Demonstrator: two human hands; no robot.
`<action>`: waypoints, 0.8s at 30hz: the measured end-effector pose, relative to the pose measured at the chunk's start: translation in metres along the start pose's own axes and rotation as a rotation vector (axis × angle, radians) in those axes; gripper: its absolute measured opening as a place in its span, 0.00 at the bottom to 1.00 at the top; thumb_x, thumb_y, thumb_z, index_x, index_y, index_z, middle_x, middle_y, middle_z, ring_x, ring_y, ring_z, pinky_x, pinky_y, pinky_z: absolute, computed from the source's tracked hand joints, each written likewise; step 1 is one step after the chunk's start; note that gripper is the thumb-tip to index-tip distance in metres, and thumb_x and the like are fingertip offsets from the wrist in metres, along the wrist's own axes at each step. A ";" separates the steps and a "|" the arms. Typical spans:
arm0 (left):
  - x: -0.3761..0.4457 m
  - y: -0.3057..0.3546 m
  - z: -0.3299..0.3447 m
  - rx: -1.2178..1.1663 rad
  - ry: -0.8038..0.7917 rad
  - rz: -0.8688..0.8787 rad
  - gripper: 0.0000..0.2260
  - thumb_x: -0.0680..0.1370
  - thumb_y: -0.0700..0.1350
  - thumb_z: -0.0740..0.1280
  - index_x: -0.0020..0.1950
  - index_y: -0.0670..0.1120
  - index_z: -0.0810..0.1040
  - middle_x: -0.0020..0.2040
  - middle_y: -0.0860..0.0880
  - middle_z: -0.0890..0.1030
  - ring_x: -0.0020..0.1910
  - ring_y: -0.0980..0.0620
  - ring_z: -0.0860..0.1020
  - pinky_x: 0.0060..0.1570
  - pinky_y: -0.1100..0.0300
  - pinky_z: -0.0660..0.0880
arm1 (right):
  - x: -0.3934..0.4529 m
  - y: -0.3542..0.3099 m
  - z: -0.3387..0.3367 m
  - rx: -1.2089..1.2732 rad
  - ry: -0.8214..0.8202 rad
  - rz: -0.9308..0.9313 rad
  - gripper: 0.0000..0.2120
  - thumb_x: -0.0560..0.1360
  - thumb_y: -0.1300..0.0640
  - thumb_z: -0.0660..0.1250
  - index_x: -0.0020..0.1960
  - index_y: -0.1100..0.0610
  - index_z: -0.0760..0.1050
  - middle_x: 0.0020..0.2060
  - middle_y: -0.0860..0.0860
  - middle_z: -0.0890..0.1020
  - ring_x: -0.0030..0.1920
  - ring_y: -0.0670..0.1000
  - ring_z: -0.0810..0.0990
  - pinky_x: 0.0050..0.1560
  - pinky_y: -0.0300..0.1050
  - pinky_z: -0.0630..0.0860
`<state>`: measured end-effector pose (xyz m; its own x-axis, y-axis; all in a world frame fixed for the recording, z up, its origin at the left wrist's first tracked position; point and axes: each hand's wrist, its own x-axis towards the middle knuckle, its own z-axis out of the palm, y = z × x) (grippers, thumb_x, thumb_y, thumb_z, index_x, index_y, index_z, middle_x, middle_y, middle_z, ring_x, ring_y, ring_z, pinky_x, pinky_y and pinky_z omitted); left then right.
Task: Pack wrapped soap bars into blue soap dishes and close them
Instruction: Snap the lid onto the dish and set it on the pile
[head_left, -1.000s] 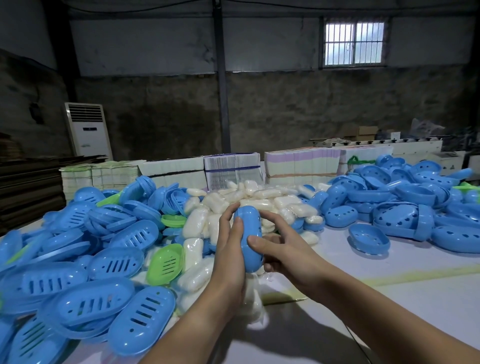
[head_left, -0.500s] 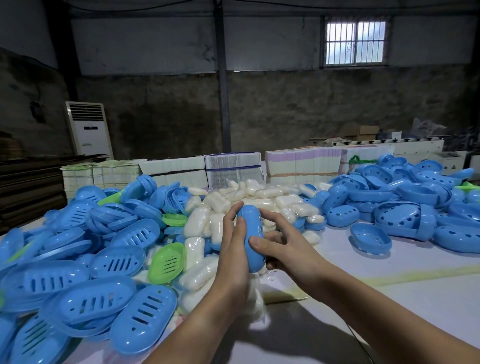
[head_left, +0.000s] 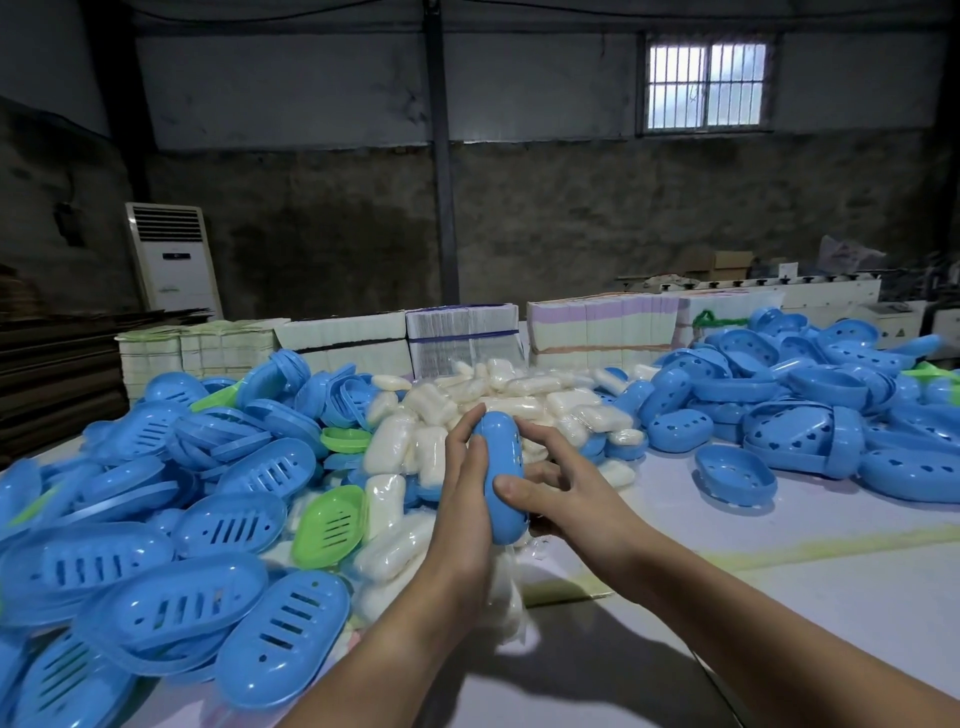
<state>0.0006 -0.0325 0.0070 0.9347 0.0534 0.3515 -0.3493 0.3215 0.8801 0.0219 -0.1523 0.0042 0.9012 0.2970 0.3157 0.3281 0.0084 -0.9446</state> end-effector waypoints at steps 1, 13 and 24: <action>0.000 0.000 0.000 0.005 -0.013 0.006 0.12 0.84 0.56 0.56 0.59 0.70 0.76 0.55 0.63 0.82 0.52 0.54 0.85 0.42 0.60 0.80 | 0.000 0.000 -0.001 -0.007 0.000 -0.006 0.38 0.61 0.39 0.76 0.69 0.36 0.68 0.52 0.56 0.82 0.51 0.53 0.83 0.52 0.52 0.78; 0.004 -0.006 0.003 0.061 -0.136 -0.018 0.17 0.71 0.68 0.61 0.59 0.81 0.71 0.74 0.60 0.69 0.70 0.63 0.69 0.64 0.57 0.67 | 0.011 -0.022 -0.046 -0.353 0.196 0.015 0.35 0.67 0.46 0.75 0.69 0.35 0.62 0.49 0.47 0.77 0.44 0.45 0.81 0.40 0.38 0.77; 0.022 -0.020 -0.020 0.149 -0.011 -0.037 0.16 0.75 0.63 0.61 0.53 0.60 0.84 0.54 0.60 0.85 0.58 0.56 0.79 0.53 0.50 0.73 | -0.064 -0.025 -0.276 -1.391 0.597 0.685 0.34 0.65 0.36 0.70 0.64 0.50 0.67 0.51 0.50 0.77 0.53 0.56 0.76 0.48 0.50 0.73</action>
<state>0.0294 -0.0192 -0.0093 0.9467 0.0339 0.3204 -0.3211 0.1794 0.9299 0.0336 -0.4348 0.0327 0.8422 -0.5003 0.2009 -0.4588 -0.8608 -0.2203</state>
